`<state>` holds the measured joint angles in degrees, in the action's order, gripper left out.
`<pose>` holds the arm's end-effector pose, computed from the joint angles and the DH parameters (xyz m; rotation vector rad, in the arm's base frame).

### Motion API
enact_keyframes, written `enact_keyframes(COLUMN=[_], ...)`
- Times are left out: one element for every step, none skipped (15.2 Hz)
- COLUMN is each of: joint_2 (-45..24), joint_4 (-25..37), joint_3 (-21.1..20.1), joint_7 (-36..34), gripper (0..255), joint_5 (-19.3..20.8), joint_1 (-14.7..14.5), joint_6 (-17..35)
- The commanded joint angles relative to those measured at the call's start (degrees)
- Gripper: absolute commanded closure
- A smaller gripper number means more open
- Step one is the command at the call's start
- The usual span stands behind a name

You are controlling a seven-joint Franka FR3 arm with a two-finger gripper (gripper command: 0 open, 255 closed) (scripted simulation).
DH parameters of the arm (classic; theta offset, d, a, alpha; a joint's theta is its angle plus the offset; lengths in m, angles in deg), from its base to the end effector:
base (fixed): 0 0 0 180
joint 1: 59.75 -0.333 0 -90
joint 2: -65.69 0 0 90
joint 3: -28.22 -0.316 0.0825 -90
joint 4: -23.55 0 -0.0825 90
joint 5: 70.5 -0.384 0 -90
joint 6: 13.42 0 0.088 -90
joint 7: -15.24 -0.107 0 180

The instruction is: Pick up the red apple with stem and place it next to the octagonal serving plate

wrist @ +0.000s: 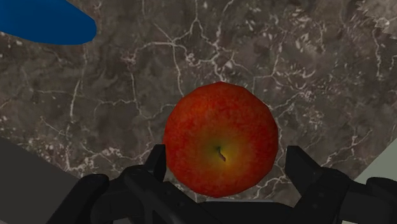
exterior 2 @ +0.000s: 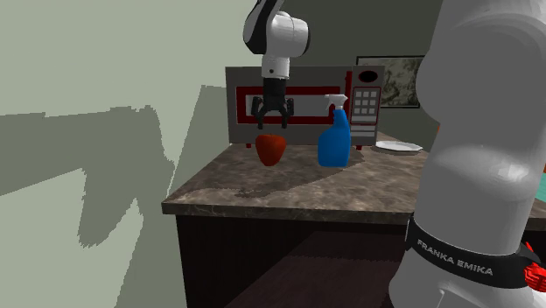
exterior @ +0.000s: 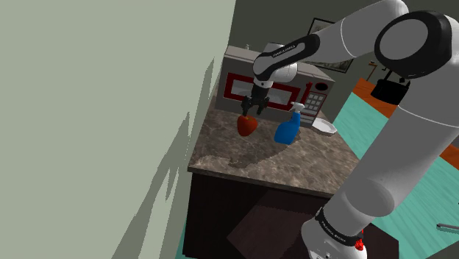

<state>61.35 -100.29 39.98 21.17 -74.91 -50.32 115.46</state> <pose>0.5123 -0.1954 0.3643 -3.0631 0.4842 -0.0376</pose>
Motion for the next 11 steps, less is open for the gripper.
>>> enact_keyframes(joint_2=[-0.1, -0.1, -0.1, -0.1, -0.1, -0.1, -0.1, -0.1, -0.1, -0.1, -0.1], joint_4=[-0.1, -0.1, -0.1, -0.1, -0.1, -0.1, -0.1, -0.1, -0.1, -0.1, -0.1], joint_3=[0.0, 0.0, 0.0, 0.0, 0.0, 0.0, 0.0, 0.0, 0.0, 0.0, 0.0], joint_7=[0.0, 0.0, 0.0, 0.0, 0.0, 0.0, 0.0, 0.0, 0.0, 0.0, 0.0], gripper=[0, 0, 0, 0, 0, 255, 255, 255, 255, 255, 255], joint_5=[0.0, 0.0, 0.0, 0.0, 0.0, 0.0, 0.0, 0.0, 0.0, 0.0, 0.0], joint_1=[0.0, 0.0, 0.0, 0.0, 0.0, 0.0, 0.0, 0.0, 0.0, 0.0, 0.0], joint_6=[0.2, 0.2, 0.2, 0.2, 0.2, 0.2, 0.2, 0.2, 0.2, 0.2, 0.2])
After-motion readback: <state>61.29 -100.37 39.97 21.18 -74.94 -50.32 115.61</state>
